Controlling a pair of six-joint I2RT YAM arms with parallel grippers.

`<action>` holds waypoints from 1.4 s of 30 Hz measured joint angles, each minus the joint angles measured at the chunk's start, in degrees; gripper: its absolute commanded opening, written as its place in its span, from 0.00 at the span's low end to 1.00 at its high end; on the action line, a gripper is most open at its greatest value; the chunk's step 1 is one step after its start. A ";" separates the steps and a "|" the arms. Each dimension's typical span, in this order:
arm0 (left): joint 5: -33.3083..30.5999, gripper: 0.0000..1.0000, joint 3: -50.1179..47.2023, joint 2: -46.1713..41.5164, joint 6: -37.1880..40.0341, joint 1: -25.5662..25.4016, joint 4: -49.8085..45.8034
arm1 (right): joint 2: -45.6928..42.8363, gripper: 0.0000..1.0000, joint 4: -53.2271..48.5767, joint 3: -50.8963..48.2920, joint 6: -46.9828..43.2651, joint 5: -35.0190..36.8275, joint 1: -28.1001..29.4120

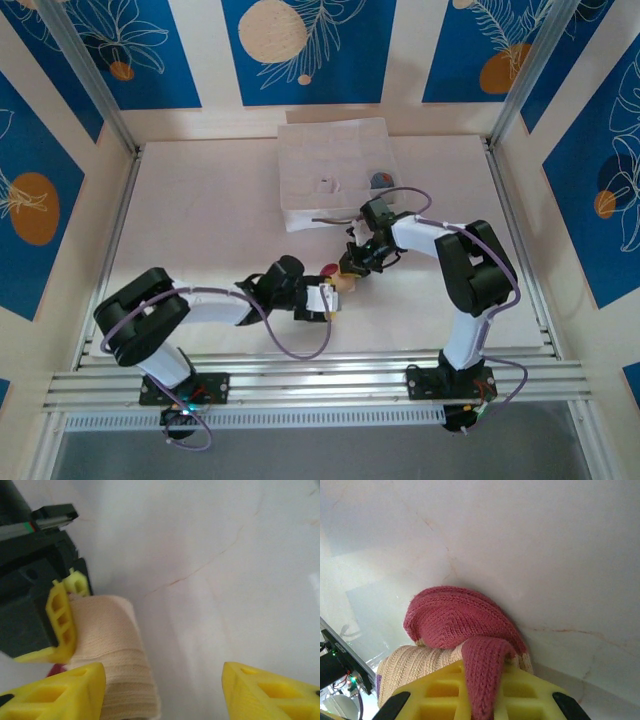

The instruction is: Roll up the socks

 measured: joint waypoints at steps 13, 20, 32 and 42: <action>-7.58 0.00 2.01 7.63 2.64 -0.57 6.71 | 0.85 0.25 -2.56 1.57 -1.86 0.35 0.22; -0.46 0.00 4.63 5.90 -3.32 1.07 -0.31 | -4.90 0.56 -1.86 -2.89 -3.50 2.01 0.94; 22.36 0.00 4.85 8.72 -25.75 12.09 -0.37 | -23.74 0.60 2.84 -10.86 -5.05 6.21 1.86; 32.92 0.00 5.57 12.13 -41.53 18.43 1.20 | -31.52 0.61 6.01 -11.26 -14.97 14.60 6.54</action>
